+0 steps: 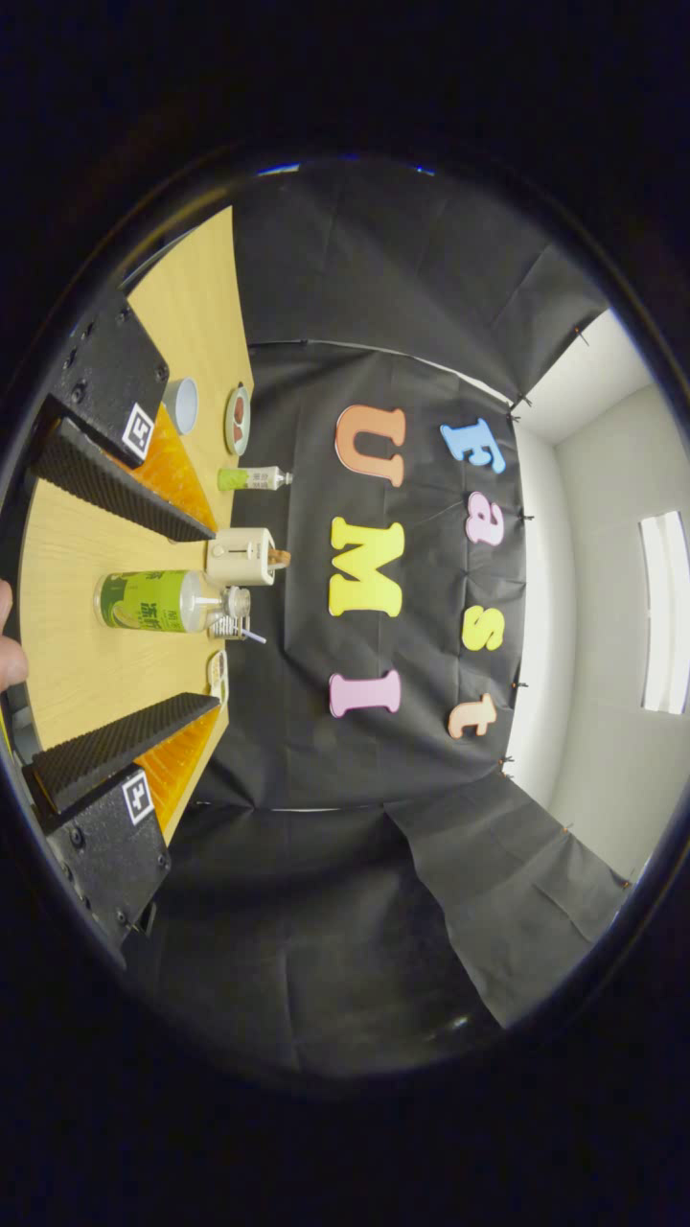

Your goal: Take the bottle from table, then pour the juice into the cup, finally place the bottle on the coaster

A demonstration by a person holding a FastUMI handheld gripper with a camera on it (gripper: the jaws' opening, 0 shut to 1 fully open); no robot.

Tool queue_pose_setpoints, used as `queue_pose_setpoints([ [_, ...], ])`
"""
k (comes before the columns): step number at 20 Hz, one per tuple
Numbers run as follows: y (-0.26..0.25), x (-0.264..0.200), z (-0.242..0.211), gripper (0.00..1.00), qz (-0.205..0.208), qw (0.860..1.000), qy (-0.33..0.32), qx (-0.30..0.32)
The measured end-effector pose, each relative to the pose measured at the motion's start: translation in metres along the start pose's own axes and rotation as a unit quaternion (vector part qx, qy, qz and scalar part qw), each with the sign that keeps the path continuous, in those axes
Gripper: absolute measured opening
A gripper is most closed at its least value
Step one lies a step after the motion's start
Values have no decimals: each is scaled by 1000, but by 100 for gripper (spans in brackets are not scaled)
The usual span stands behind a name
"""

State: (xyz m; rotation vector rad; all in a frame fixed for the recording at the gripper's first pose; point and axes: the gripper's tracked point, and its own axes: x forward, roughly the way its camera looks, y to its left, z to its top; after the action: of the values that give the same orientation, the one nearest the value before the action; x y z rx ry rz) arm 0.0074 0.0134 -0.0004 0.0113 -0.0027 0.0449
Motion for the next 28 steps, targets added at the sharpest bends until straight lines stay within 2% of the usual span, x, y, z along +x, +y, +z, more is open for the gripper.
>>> queue_pose_setpoints([
  [10, 14, 13, 6, 100, 21, 999, -22, -23],
  [14, 10, 27, 6, 100, 29, 999, -17, 1],
  [21, 14, 67, -36, 100, 43, 998, 34, -2],
  [28, 14, 111, -79, 100, 58, 993, 99, 38],
])
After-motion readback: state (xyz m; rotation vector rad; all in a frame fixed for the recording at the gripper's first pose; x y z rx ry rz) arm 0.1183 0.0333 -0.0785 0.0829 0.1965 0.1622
